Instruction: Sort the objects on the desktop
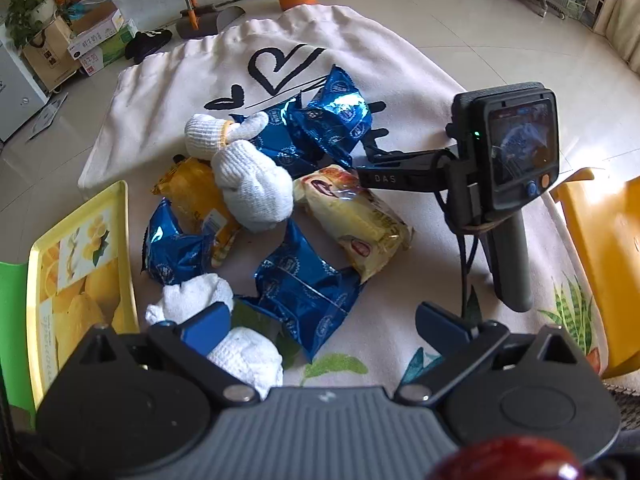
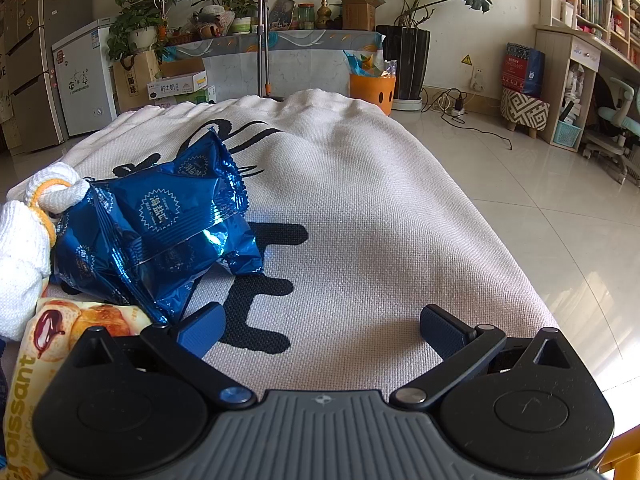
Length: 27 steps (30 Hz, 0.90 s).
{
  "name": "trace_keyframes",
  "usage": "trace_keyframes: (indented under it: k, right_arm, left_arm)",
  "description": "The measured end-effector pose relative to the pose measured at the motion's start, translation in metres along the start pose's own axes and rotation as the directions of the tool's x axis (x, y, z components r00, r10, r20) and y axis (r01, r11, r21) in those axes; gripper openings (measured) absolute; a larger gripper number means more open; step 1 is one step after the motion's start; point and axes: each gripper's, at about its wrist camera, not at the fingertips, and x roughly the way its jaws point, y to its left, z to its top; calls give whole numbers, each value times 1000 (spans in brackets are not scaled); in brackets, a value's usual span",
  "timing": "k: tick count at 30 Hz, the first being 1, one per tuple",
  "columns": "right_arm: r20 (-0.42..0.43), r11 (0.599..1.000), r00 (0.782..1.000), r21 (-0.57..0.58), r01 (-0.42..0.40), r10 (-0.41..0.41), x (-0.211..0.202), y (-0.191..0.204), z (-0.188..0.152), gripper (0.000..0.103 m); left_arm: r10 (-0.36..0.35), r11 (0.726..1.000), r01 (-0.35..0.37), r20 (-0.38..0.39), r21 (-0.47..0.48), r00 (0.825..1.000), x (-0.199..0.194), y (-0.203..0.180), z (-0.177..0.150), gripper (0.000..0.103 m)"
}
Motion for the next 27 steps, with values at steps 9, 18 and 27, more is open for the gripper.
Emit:
trace_keyframes:
  k: [9,18,27]
  right_arm:
    - [0,1000,1000,-1,0,0,0,0,0,103]
    - [0,1000,1000,2,-2,2,0,-1,0,103]
    - [0,1000,1000,0,-2,2,0,-1,-1,103]
  left_arm:
    - [-23,996,24,7,-87,1000,-4,29,3,102]
    - [-6,994,10,36,-113,999,-10,44,2,102]
    - [-33,985,41,50,-168,998,-14,60,5,102]
